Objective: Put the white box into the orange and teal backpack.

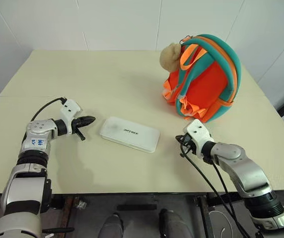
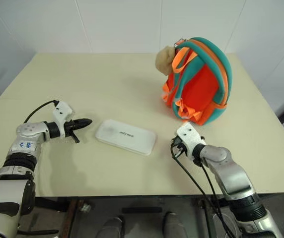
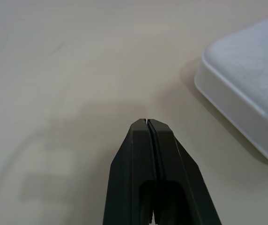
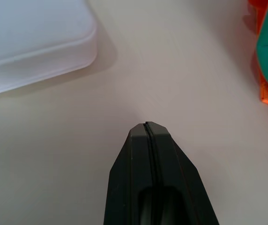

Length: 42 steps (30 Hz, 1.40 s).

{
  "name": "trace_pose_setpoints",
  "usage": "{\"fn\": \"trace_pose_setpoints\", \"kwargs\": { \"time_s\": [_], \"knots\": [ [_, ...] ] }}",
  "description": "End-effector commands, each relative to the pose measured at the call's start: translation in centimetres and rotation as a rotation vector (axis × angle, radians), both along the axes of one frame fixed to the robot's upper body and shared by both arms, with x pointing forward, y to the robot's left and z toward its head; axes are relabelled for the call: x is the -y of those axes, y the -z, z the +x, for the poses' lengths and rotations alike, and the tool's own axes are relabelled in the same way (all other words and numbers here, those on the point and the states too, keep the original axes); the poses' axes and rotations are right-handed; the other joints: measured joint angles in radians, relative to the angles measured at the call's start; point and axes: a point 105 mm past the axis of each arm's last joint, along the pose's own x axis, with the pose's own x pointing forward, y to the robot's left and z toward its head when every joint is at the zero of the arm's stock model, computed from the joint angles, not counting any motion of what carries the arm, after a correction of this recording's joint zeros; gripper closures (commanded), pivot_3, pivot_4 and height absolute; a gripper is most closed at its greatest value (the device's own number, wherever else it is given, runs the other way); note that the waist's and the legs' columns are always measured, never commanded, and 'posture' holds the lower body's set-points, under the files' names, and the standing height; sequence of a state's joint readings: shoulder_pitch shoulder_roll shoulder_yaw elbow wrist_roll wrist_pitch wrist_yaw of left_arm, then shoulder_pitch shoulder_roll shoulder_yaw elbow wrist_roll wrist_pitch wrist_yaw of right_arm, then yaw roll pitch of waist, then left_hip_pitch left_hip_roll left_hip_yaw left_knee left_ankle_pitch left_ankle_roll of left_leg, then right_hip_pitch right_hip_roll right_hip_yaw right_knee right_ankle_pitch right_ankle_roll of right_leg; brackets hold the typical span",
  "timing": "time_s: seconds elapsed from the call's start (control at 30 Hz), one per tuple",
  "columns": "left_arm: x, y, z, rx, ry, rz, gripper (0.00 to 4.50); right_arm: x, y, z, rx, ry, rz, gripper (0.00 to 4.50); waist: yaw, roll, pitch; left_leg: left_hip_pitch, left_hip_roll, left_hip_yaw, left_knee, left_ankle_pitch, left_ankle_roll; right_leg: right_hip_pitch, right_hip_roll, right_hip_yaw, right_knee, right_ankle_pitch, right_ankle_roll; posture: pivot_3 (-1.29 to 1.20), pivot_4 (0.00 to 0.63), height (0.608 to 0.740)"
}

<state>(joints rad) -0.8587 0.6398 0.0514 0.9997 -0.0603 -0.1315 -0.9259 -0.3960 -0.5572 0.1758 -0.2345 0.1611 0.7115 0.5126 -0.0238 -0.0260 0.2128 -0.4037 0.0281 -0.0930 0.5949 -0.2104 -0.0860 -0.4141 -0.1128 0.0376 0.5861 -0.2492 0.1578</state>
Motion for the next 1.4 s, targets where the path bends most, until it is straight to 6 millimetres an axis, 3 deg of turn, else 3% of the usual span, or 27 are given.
{"fn": "trace_pose_setpoints", "kwargs": {
  "time_s": [0.03,0.3,0.77,1.0,1.4],
  "knots": [
    [0.8,-1.0,0.3,0.024,0.028,-0.030,4.47,-0.9,-0.8,0.1,0.025,-0.018,0.000,4.50,0.000,0.000,0.000,0.000,0.000,0.000,0.000,0.000,0.000,0.000,0.000,0.000,0.000,0.000,0.000,0.00,0.150,0.740],
    [2.3,-0.2,0.7,-0.061,0.028,-0.139,4.47,-3.1,-0.8,-1.1,-0.019,-0.115,0.011,4.50,-0.004,0.000,0.000,0.000,0.000,0.000,0.000,0.000,0.000,0.000,0.000,0.000,0.001,0.001,0.001,0.00,0.150,0.740],
    [4.6,0.2,-1.5,-0.151,0.230,-0.190,4.47,-4.7,-1.3,-2.6,-0.058,-0.228,0.020,4.50,-0.003,0.000,0.000,0.000,0.000,0.000,0.000,0.000,0.000,0.000,0.000,0.000,0.001,0.000,0.001,0.00,0.150,0.740],
    [4.9,0.5,-3.3,-0.209,0.300,-0.156,4.47,-4.4,-1.5,-3.4,-0.077,-0.275,0.000,4.50,-0.004,0.000,0.000,0.000,0.000,0.000,0.000,0.000,0.000,0.000,0.000,0.000,0.001,0.000,0.001,0.00,0.150,0.740],
    [6.3,1.4,-7.6,-0.340,0.459,-0.073,4.47,-2.2,-1.7,-4.2,-0.110,-0.304,-0.068,4.50,-0.003,0.000,0.000,0.000,0.000,0.000,0.000,-0.001,0.000,0.000,0.000,0.000,0.000,-0.003,-0.006,0.00,0.150,0.740]
  ]
}}
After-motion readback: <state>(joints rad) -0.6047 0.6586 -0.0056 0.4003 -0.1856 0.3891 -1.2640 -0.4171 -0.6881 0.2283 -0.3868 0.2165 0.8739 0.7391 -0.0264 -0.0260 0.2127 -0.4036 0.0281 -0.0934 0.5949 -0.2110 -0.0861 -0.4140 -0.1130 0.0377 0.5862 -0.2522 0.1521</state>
